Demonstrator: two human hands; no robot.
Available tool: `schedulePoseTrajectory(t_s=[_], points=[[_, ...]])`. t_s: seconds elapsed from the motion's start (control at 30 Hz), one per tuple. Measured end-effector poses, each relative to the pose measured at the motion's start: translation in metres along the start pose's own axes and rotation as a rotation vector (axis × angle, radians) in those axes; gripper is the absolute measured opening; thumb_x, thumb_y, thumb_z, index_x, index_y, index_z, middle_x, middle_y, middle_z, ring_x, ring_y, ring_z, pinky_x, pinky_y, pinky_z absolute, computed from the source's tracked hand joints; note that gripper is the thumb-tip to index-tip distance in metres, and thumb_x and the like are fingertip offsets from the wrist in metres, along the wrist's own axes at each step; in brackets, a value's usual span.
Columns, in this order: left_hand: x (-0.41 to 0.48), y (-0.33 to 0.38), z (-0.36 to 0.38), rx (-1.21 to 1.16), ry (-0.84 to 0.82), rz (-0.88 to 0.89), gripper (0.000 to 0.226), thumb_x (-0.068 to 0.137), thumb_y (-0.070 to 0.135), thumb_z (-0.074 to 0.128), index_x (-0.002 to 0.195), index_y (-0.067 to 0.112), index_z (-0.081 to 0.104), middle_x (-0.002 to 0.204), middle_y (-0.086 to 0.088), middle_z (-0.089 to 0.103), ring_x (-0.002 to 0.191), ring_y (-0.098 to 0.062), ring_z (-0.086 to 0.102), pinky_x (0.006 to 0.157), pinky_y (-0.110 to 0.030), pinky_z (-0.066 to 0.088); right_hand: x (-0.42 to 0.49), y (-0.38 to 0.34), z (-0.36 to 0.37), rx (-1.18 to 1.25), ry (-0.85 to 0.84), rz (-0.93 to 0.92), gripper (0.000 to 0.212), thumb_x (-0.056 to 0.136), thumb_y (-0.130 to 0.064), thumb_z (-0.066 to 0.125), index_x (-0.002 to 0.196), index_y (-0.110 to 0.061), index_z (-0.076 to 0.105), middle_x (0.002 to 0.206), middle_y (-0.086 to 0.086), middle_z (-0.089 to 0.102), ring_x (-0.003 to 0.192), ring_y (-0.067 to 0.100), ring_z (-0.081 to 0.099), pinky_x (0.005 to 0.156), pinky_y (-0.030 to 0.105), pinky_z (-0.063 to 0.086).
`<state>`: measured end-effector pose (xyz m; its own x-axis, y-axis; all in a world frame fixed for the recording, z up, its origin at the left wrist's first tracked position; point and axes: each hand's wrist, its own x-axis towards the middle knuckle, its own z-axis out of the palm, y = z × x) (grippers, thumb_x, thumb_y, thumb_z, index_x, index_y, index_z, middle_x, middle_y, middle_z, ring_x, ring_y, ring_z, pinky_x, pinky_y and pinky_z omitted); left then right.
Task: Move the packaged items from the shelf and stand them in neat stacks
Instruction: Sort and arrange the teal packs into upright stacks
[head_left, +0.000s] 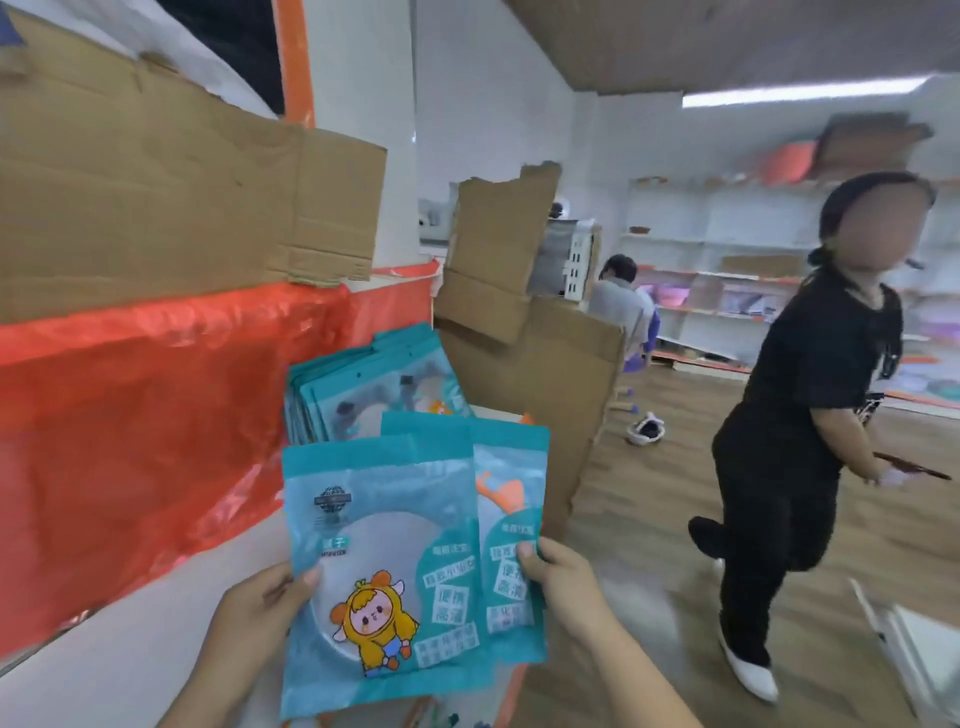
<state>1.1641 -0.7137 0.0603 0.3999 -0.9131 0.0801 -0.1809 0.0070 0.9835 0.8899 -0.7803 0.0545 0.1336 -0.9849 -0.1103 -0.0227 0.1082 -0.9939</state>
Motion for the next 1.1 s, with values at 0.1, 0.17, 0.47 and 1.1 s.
schedulePoseTrajectory(t_s=[0.1, 0.17, 0.47, 1.1], points=[[0.015, 0.009, 0.047, -0.055, 0.022, 0.057, 0.012, 0.088, 0.008, 0.06, 0.083, 0.009, 0.07, 0.059, 0.005, 0.071, 0.057, -0.008, 0.063, 0.049, -0.012, 0.048, 0.023, -0.008, -0.035, 0.009, 0.024, -0.023, 0.018, 0.097, -0.017, 0.052, 0.083, -0.007, 0.056, 0.082, 0.014, 0.055, 0.076, 0.023, 0.053, 0.071, 0.032, 0.042], [0.027, 0.01, 0.071, -0.103, 0.055, 0.067, 0.012, 0.089, 0.007, 0.06, 0.082, 0.007, 0.069, 0.055, 0.005, 0.068, 0.057, -0.008, 0.06, 0.049, -0.014, 0.048, 0.04, -0.011, -0.055, 0.023, 0.033, -0.041, 0.022, 0.095, -0.02, 0.055, 0.081, -0.003, 0.059, 0.083, 0.013, 0.057, 0.078, 0.023, 0.055, 0.074, 0.034, 0.043], [0.086, 0.001, 0.11, -0.13, 0.226, 0.085, 0.02, 0.09, 0.015, 0.061, 0.071, 0.018, 0.068, 0.062, 0.004, 0.068, 0.067, -0.017, 0.054, 0.068, -0.029, 0.045, 0.128, -0.004, -0.083, 0.007, 0.026, -0.041, 0.025, 0.096, -0.019, 0.052, 0.08, -0.002, 0.061, 0.083, 0.013, 0.063, 0.076, 0.022, 0.058, 0.074, 0.035, 0.043], [0.232, -0.033, 0.094, -0.028, 0.469, 0.142, 0.019, 0.09, 0.014, 0.06, 0.078, 0.027, 0.065, 0.078, -0.015, 0.067, 0.07, -0.019, 0.054, 0.062, -0.025, 0.044, 0.338, -0.014, -0.005, -0.003, -0.07, -0.081, 0.025, 0.1, -0.016, 0.043, 0.099, -0.013, 0.068, 0.096, 0.008, 0.073, 0.093, 0.029, 0.068, 0.087, 0.045, 0.052]])
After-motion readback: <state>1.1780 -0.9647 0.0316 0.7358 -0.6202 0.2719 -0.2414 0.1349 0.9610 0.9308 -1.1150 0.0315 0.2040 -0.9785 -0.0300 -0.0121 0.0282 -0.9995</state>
